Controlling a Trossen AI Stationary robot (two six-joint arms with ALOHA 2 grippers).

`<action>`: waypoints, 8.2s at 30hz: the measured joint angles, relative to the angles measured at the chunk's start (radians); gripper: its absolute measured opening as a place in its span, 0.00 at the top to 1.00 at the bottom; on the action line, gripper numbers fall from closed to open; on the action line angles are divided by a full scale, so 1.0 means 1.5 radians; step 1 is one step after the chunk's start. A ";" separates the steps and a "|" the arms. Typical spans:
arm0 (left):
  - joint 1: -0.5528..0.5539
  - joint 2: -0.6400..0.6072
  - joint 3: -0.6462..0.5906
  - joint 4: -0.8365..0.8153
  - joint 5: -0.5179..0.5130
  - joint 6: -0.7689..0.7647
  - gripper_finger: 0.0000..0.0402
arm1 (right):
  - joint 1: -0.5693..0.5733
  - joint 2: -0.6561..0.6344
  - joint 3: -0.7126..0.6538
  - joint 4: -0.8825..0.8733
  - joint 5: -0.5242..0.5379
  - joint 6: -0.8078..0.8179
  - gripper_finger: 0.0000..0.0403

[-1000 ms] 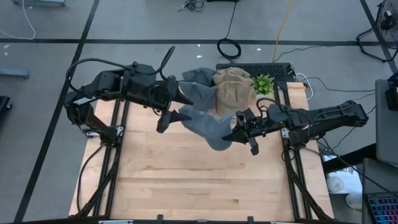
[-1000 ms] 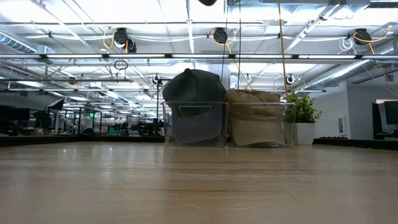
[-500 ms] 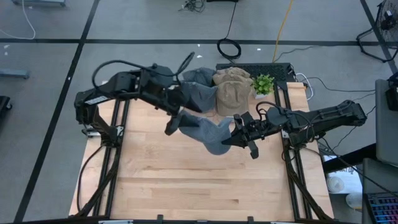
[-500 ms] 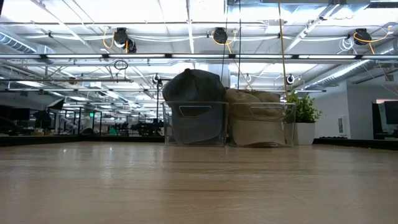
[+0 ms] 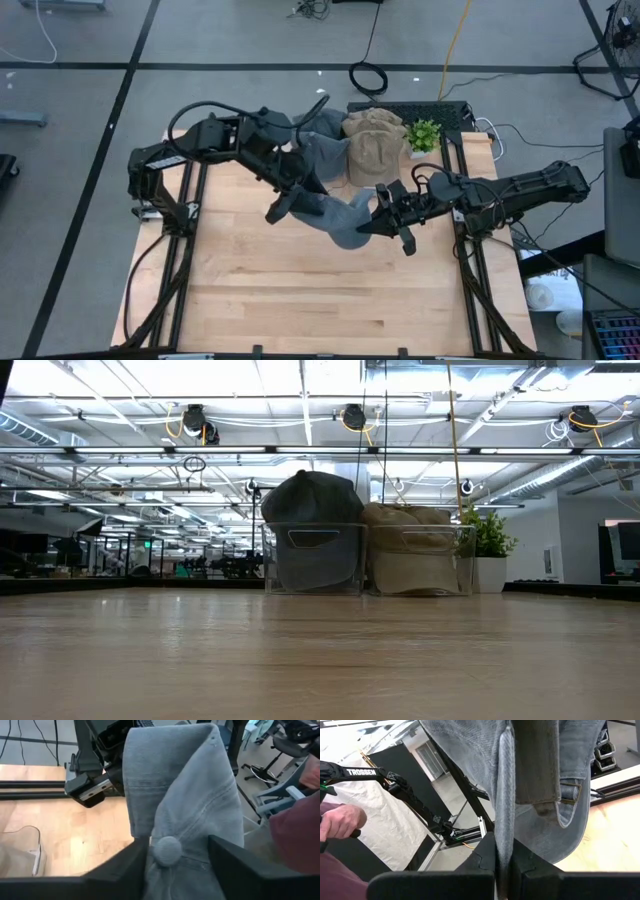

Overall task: Pick & Place hat
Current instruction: Put the blue cap into the left transparent bin, then return to Home Position

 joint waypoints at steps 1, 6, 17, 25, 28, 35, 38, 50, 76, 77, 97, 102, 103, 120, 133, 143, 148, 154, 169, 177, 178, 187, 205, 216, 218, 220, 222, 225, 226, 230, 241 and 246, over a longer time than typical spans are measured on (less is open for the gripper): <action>0.000 0.000 0.000 0.000 0.002 0.000 0.51 | 0.000 0.000 0.000 0.000 0.000 -0.002 1.00; 0.003 -0.001 0.000 0.000 0.004 0.000 0.79 | 0.000 0.000 0.000 0.000 0.000 -0.008 1.00; 0.014 -0.001 0.000 -0.001 0.054 0.014 0.94 | 0.000 0.000 0.000 0.000 0.000 -0.012 0.99; 0.043 -0.027 0.000 -0.002 0.101 0.024 0.94 | 0.000 -0.025 0.001 -0.007 0.024 -0.044 0.84; 0.050 -0.049 0.001 -0.018 0.075 0.044 0.94 | 0.000 -0.056 0.001 -0.032 0.073 -0.055 0.76; 0.052 -0.086 0.001 -0.116 -0.075 0.177 0.94 | 0.000 -0.126 0.001 -0.071 0.167 -0.112 0.67; 0.053 -0.101 0.000 -0.174 -0.154 0.225 0.94 | 0.000 -0.149 0.001 -0.065 0.180 -0.134 0.65; 0.049 -0.105 0.001 -0.200 -0.383 0.278 0.94 | -0.001 -0.194 0.001 0.021 0.190 -0.236 0.65; 0.079 0.042 0.000 -0.132 -0.472 0.437 0.94 | -0.001 -0.199 0.001 0.036 0.215 -0.237 0.65; 0.083 0.052 0.000 -0.125 -0.475 0.441 0.94 | -0.001 -0.199 0.001 0.036 0.215 -0.237 0.65; 0.143 0.154 -0.001 -0.132 -0.437 0.423 0.94 | -0.001 -0.199 0.001 0.029 0.212 -0.237 0.65; 0.143 0.178 -0.001 -0.124 -0.415 0.415 0.94 | -0.001 -0.199 0.000 0.029 0.212 -0.237 0.65; 0.143 0.179 0.000 -0.118 -0.407 0.412 0.94 | -0.001 -0.199 0.000 0.029 0.212 -0.237 0.65; 0.199 0.188 -0.073 -0.172 -0.387 0.261 0.89 | -0.001 -0.199 0.000 0.030 0.212 -0.254 0.65; 0.180 0.078 -0.073 -0.121 -0.275 0.177 0.38 | -0.001 -0.198 0.000 0.030 0.213 -0.255 0.65; 0.168 0.077 -0.072 -0.169 -0.085 0.196 0.39 | -0.001 -0.193 0.000 0.029 0.213 -0.255 0.65; 0.164 0.078 -0.072 -0.171 -0.118 0.212 0.46 | -0.001 -0.192 0.000 0.030 0.212 -0.255 0.65; 0.165 0.076 -0.104 -0.149 -0.130 0.217 0.57 | 0.000 -0.191 0.000 0.030 0.212 -0.254 0.65; 0.171 0.079 -0.333 0.035 -0.181 0.206 0.98 | 0.000 -0.190 0.000 0.030 0.211 -0.254 0.65; 0.226 0.078 -0.333 0.064 -0.181 0.215 0.99 | 0.000 -0.190 0.000 0.030 0.212 -0.254 0.65; 0.235 0.078 -0.333 0.070 -0.191 0.215 0.99 | 0.000 -0.190 0.000 0.030 0.212 -0.254 0.65; 0.327 0.083 -0.333 0.142 -0.218 0.187 1.00 | 0.000 -0.189 0.000 0.030 0.212 -0.254 0.65; 0.329 0.118 -0.334 0.171 -0.228 0.143 0.98 | 0.000 -0.176 0.000 0.015 0.212 -0.255 0.65; 0.273 -0.040 -0.333 0.138 -0.185 0.110 0.99 | 0.000 -0.176 0.000 0.014 0.228 -0.308 0.65; 0.258 -0.071 -0.333 0.141 -0.166 0.105 0.99 | 0.000 -0.176 0.000 0.014 0.247 -0.319 0.65; 0.247 -0.106 -0.333 0.141 -0.134 0.094 1.00 | 0.000 -0.176 0.000 0.013 0.252 -0.325 0.65; 0.233 -0.141 -0.333 0.143 -0.107 0.083 0.99 | 0.000 -0.176 0.000 0.014 0.251 -0.326 0.65; 0.209 -0.190 -0.333 0.143 -0.086 0.087 1.00 | 0.000 -0.176 0.000 0.014 0.251 -0.326 0.65; 0.200 -0.205 -0.333 0.144 -0.086 0.088 1.00 | 0.000 -0.176 0.000 0.014 0.251 -0.325 0.65; 0.160 -0.275 -0.337 0.144 -0.114 0.085 1.00 | 0.000 -0.176 0.000 0.015 0.251 -0.325 0.65; 0.008 -0.503 -0.487 0.193 -0.316 0.020 1.00 | 0.000 -0.176 0.000 0.012 0.247 -0.295 0.65; -0.056 -0.568 -0.529 0.194 -0.393 0.014 1.00 | 0.000 -0.176 0.000 -0.030 0.245 -0.286 0.65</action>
